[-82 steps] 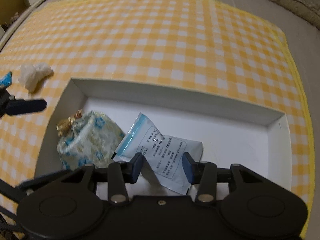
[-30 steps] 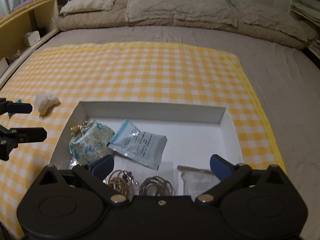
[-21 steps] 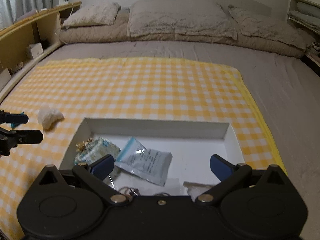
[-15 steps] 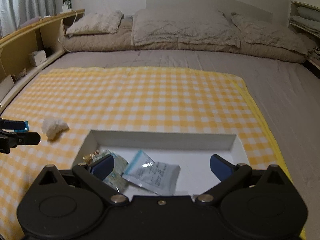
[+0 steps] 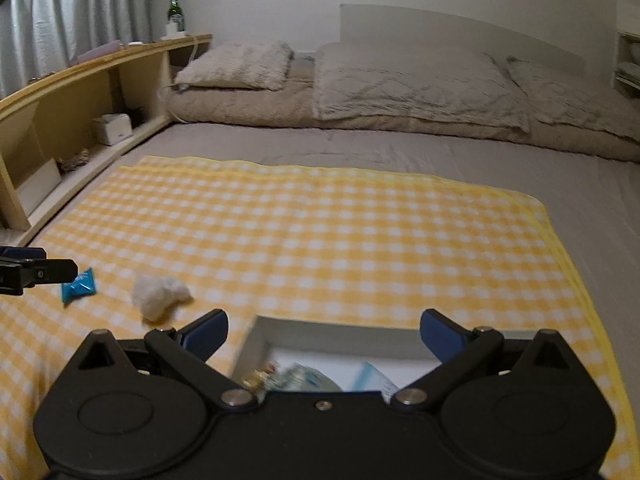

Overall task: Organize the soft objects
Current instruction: 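Lift both open tools out of the box and move back over the cloth, then grasp the blue packet with the left tool while the right tool grasps the white tissue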

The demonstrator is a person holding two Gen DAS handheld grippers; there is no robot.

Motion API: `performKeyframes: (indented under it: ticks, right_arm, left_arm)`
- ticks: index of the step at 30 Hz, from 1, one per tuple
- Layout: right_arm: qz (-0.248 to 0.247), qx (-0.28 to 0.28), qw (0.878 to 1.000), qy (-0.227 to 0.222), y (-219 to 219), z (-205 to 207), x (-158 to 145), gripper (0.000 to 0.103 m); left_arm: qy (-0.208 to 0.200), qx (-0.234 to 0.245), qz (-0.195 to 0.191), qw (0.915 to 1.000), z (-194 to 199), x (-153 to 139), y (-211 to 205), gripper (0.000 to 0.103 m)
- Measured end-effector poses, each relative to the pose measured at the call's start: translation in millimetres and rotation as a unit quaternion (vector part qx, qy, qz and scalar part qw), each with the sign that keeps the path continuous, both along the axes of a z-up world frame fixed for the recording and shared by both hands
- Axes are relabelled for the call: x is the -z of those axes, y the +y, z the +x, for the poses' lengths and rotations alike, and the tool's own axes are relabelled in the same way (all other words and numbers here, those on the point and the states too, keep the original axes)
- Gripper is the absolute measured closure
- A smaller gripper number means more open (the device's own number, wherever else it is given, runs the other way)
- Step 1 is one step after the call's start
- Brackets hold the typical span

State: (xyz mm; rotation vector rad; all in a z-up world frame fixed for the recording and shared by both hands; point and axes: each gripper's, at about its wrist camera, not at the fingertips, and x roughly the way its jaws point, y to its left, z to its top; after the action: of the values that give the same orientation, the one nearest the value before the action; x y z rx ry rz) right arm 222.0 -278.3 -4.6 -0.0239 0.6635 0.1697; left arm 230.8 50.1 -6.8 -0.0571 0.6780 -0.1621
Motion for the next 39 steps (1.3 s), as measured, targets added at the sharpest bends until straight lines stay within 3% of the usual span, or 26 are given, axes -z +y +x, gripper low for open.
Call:
performKeyframes:
  ticks: [8, 15, 19, 27, 32, 39]
  right_arm:
    - [0.009, -0.035, 0.999, -0.012, 43.6, 16.4, -7.3, 0.0]
    - [0.064, -0.048, 0.997, -0.009, 70.8, 32.2, -11.6, 0.0]
    - [0.059, -0.06, 0.996, -0.017, 86.3, 39.7, -8.2, 0.0]
    - [0.027, -0.124, 0.992, -0.016, 117.0, 63.9, 11.9, 0.0]
    - [0.014, -0.137, 0.99, 0.004, 129.1, 82.0, 29.1, 0.0]
    - [0.028, -0.157, 0.987, 0.035, 145.8, 111.2, 48.9, 0.0]
  left_arm:
    - [0.001, -0.055, 0.007, 0.9985, 11.0, -0.8, 37.4, 0.0]
    - [0.028, -0.096, 0.018, 0.9948, 25.5, 13.3, 65.7, 0.0]
    - [0.047, -0.108, 0.027, 0.9927, 33.8, 25.6, 76.9, 0.0]
    - [0.063, -0.072, 0.042, 0.9946, 52.8, 41.3, 94.6, 0.0]
    - [0.088, -0.077, 0.033, 0.9927, 67.9, 51.9, 102.2, 0.002]
    - [0.093, -0.048, 0.051, 0.9932, 88.8, 62.8, 104.0, 0.018]
